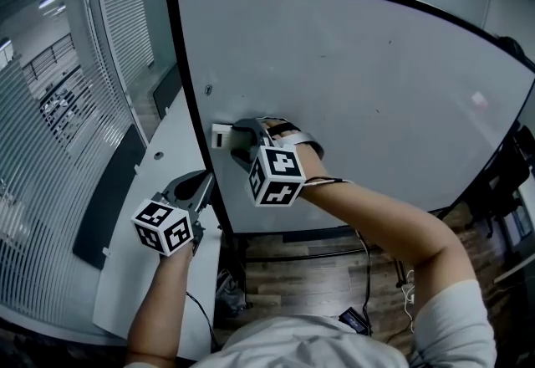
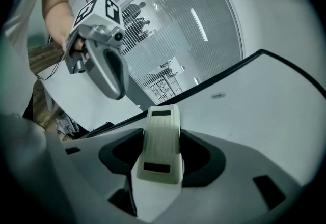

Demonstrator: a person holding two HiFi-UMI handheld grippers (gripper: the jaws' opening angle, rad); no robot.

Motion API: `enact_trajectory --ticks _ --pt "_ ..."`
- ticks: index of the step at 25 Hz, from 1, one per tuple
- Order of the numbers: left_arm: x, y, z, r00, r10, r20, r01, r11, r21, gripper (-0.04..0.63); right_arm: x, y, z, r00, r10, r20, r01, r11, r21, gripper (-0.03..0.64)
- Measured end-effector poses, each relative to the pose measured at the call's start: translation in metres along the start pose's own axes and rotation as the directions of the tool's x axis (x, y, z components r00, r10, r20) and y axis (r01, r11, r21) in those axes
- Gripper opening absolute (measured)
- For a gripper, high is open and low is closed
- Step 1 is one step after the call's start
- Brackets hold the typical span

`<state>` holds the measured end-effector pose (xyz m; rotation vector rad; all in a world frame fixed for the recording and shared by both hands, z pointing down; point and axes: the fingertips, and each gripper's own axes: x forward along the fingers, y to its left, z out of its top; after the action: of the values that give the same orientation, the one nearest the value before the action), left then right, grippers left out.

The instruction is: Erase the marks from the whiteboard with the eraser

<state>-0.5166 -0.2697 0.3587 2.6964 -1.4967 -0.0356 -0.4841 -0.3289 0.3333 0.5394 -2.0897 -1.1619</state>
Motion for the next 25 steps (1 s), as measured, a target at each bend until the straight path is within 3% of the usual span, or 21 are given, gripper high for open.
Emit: enact_trajectory --ticks 11,19,25 --pt "-0.006 0.000 0.028 0.999 -0.002 0.043 0.000 0.999 0.033 0.006 -0.047 -0.134 0.068 0.980 -0.184 0.080 0.185 0.983 -0.006 0.230" --pt "0.000 -0.001 0.043 0.998 -0.004 0.060 0.001 0.999 0.052 0.006 -0.116 -0.241 0.083 0.920 -0.374 0.115 0.372 0.927 0.040 0.230" --pt "0.009 -0.003 0.049 0.998 -0.010 0.069 0.006 0.998 0.061 0.006 -0.135 -0.255 0.079 0.901 -0.416 0.125 0.414 0.909 0.041 0.230"
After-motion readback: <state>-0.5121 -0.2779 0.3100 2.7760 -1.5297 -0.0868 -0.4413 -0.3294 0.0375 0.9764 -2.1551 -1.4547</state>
